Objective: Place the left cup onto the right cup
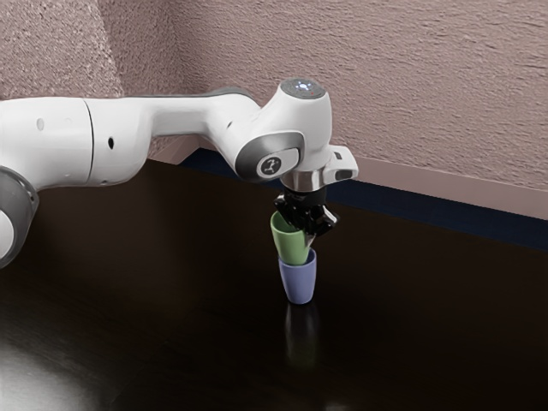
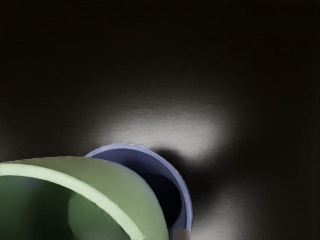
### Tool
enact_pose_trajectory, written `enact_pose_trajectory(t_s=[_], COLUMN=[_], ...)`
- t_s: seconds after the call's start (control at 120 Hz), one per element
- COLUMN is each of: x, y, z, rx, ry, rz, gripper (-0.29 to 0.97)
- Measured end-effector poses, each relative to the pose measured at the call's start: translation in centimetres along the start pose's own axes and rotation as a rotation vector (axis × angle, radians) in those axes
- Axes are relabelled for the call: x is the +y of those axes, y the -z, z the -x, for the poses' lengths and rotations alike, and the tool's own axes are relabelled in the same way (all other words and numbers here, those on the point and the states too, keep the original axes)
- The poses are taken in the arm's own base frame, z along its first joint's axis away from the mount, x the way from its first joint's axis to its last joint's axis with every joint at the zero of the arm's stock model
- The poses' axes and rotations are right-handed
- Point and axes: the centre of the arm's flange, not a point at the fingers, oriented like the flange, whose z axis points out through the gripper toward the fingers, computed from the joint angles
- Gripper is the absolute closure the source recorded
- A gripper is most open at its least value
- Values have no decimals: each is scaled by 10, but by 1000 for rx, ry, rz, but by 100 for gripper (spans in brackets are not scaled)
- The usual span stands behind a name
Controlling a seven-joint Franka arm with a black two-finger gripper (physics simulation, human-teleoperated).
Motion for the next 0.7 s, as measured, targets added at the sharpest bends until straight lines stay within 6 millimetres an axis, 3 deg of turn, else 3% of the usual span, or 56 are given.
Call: enact_pose_trajectory(t_s=[0.533,0.7], x=[5,6], y=[-18,-20], z=[0,0], rx=[-14,-18], ry=[19,19], rz=[12,19], gripper=[78,45])
